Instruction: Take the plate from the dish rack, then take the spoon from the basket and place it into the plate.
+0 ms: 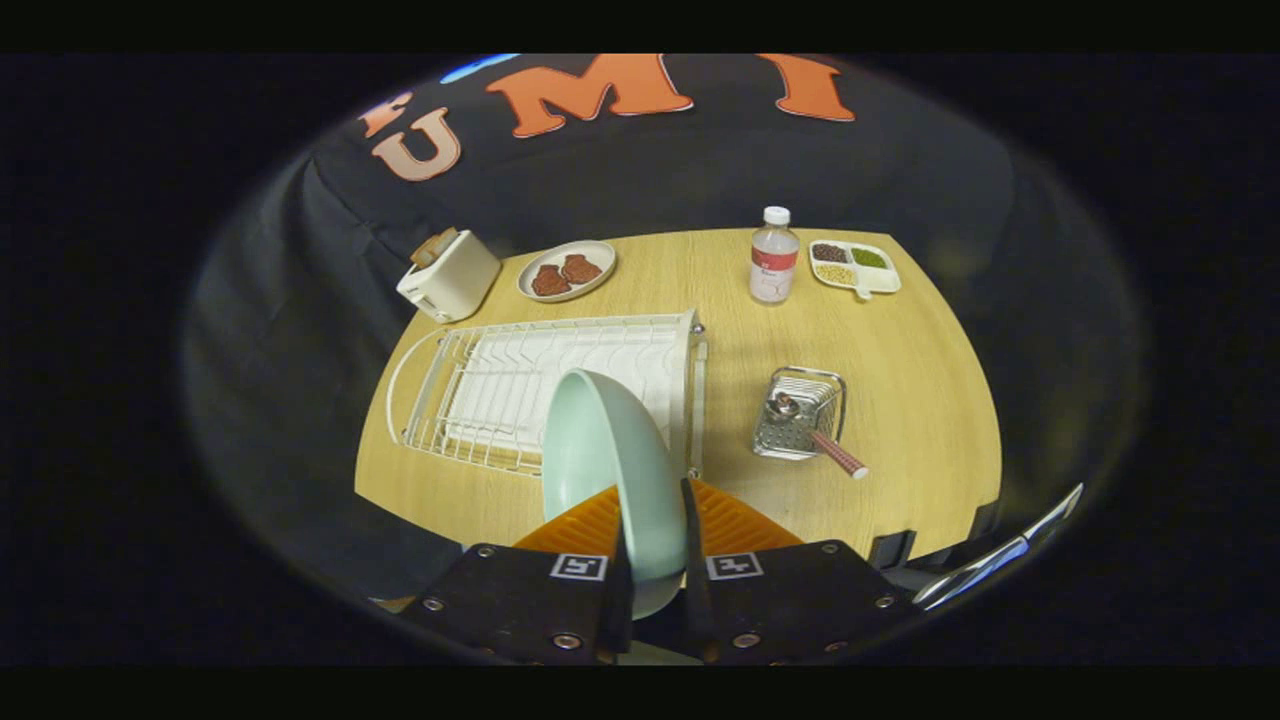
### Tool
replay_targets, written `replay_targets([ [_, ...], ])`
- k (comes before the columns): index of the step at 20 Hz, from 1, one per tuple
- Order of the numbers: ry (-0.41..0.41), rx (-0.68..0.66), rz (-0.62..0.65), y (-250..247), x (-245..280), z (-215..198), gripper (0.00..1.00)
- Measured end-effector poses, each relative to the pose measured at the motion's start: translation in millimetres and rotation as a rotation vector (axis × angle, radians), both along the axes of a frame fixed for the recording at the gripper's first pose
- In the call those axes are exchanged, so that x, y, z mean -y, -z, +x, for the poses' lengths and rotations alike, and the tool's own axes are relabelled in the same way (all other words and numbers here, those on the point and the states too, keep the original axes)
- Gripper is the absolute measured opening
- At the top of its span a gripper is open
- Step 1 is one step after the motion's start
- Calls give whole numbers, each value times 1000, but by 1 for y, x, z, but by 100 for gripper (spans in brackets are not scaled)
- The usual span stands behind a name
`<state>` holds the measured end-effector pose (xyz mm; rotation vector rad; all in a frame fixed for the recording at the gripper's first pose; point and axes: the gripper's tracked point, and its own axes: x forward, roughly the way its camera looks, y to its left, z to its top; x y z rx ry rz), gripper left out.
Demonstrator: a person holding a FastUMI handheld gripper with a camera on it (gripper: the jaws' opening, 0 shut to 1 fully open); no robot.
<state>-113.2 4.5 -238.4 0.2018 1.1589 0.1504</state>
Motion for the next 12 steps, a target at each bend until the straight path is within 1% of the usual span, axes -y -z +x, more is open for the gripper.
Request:
replay_targets([
  [4,45,-32,141,26,14,-28,21],
  [8,110,-50,231,57,32,-55,21],
  [12,122,-29,339,78,30,-78,21],
])
